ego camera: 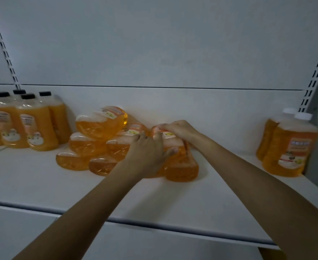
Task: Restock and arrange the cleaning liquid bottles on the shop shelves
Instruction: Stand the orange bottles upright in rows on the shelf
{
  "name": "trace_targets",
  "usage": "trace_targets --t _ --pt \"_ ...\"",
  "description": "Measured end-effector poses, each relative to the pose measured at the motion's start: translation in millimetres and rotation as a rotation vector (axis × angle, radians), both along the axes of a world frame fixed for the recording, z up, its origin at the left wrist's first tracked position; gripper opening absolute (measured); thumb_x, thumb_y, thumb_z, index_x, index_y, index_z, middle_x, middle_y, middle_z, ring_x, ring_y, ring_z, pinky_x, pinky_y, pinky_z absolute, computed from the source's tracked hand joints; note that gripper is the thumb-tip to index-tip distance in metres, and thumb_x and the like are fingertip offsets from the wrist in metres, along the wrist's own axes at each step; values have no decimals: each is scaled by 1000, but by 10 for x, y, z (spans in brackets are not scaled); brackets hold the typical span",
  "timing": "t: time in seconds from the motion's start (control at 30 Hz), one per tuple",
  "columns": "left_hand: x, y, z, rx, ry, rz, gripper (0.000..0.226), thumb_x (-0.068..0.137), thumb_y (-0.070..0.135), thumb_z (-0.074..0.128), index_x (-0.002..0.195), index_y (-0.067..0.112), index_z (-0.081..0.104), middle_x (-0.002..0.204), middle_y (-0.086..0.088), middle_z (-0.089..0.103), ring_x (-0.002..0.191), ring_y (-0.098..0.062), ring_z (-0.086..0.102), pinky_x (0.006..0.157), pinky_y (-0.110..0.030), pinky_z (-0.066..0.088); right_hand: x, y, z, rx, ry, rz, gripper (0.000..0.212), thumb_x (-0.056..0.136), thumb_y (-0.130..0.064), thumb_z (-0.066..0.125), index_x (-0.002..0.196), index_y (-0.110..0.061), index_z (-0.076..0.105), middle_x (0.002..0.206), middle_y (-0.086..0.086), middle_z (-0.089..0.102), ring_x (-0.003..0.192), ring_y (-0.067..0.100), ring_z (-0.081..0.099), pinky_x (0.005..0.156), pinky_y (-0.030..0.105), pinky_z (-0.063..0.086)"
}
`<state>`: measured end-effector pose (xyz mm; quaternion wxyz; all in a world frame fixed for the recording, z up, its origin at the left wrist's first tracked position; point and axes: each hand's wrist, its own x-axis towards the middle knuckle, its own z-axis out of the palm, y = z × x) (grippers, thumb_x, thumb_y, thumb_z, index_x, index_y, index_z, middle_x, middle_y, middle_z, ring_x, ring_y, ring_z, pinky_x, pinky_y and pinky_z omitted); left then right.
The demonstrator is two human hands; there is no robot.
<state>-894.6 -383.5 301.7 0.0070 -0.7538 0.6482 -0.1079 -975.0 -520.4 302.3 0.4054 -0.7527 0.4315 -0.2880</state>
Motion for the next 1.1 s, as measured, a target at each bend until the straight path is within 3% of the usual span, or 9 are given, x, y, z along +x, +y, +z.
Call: trace_targets --t 0.17,0.27,0.4,0.5,0.57,0.63,0.87,0.97,1.1 --pt "-14 29 -28 -102 -17 -46 74 93 57 18 147 8 10 149 -13 34 137 -30 33 112 -46 23 -19 76 -8 -11 -277 -139 65 78 -43 71 132 -13 50 129 7 56 110 24 60 92 42 53" --pt "-94 49 -45 -203 117 -86 78 89 61 22 148 13 5 152 -7 29 137 -25 33 112 -44 24 -141 172 113 -50 -413 -179 61 84 -34 69 137 -21 42 133 4 50 107 22 58 80 34 57" --pt "-376 29 -18 -414 701 -194 101 73 62 53 149 23 -1 153 -1 24 137 -21 32 106 -40 36 -524 279 336 -3 -621 -104 61 84 -24 69 138 -27 40 126 7 55 94 23 65 67 29 58" --pt "-632 -46 37 -261 1219 -196 111 70 49 69 149 29 -7 147 5 31 128 -19 44 99 -34 43 -843 347 447 -33 -708 -57 59 87 -20 67 138 -29 40 125 7 56 94 22 67 66 27 59" --pt "-805 -122 10 -221 1428 -254 98 74 42 69 148 30 6 135 5 43 104 -13 60 82 -25 55 -1053 360 480 -78 -682 -12 58 88 -16 65 138 -30 40 123 5 57 95 22 66 69 29 59" --pt "-1016 -192 -69 -262 1402 -313 85 79 33 69 144 30 14 123 10 46 94 -9 59 70 -16 53 -1277 355 497 -117 -606 47 62 87 -10 63 140 -30 38 117 5 58 94 20 66 71 29 57" --pt "-1504 -402 -561 -215 1258 -456 104 76 11 75 140 35 -3 109 27 44 94 8 53 73 -2 47 -2061 325 459 -474 38 92 82 76 -20 77 142 -38 33 123 -8 48 99 8 57 76 18 53" --pt "-1577 -481 -699 -198 1216 -453 105 73 9 77 133 41 -3 125 14 46 112 -5 53 90 -17 48 -2246 322 300 -475 121 79 88 72 -20 80 142 -37 30 120 -10 46 101 7 53 66 12 49" --pt "-1631 -637 -724 -202 1077 -341 115 61 41 77 142 34 -3 130 4 53 115 -20 56 95 -43 49 -2290 252 178 -585 253 30 95 71 -21 82 144 -35 22 130 0 41 109 12 47 79 23 50"
